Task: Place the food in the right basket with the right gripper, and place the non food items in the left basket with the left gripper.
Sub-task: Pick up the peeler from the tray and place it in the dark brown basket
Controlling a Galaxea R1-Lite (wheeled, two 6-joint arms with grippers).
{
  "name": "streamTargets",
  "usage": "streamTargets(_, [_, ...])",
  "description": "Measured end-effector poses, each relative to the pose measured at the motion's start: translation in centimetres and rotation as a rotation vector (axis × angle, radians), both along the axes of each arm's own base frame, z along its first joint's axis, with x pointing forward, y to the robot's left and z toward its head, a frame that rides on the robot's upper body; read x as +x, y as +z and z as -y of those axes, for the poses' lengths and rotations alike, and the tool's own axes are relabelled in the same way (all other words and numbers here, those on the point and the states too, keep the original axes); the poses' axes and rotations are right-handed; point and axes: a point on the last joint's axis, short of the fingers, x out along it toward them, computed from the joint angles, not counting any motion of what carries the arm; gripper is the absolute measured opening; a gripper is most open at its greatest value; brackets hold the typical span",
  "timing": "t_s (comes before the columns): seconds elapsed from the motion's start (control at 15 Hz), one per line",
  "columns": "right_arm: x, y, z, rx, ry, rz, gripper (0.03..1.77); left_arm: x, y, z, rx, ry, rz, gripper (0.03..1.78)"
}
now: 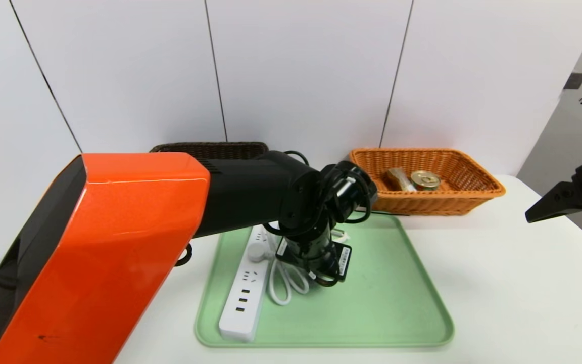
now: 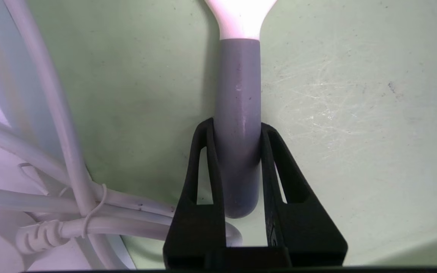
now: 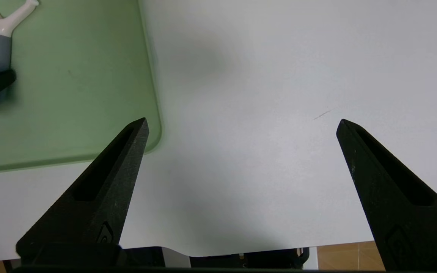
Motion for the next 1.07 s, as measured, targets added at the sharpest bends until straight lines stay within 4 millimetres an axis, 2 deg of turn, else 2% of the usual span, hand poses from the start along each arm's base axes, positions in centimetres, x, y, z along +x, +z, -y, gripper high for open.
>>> streamTargets(0.2, [-0.2,0.1,0.1,0.001,0.000,0.003,1.71,-0.3,1.0,0.0,-0.058,-0.021,-0.004,0.31])
streamTargets(0.33, [-0.2,0.1,0.1,0.001,0.000,0.004,1.71,-0.4,2.7,0.2,-0.138,-0.036,0.036,0.31])
streamTargets(0.47, [-0.2,0.1,0.1,0.001,0.001,0.005,1.71,-1.3,4.8,0.2,-0.201,-0.053,0.079,0.31])
streamTargets(0.73, [-0.2,0.1,0.0,0.002,0.001,0.007,1.71,-3.2,10.6,-0.4,-0.373,-0.069,0.273,0.31])
streamTargets(0.93, [-0.1,0.1,0.0,0.007,0.005,0.006,1.71,-4.0,14.0,-2.2,-0.396,-0.015,0.402,0.31])
streamTargets(1.07, [-0.2,0.2,0.0,0.007,0.006,0.008,1.71,-3.3,15.1,-4.5,-0.363,0.018,0.452,0.31])
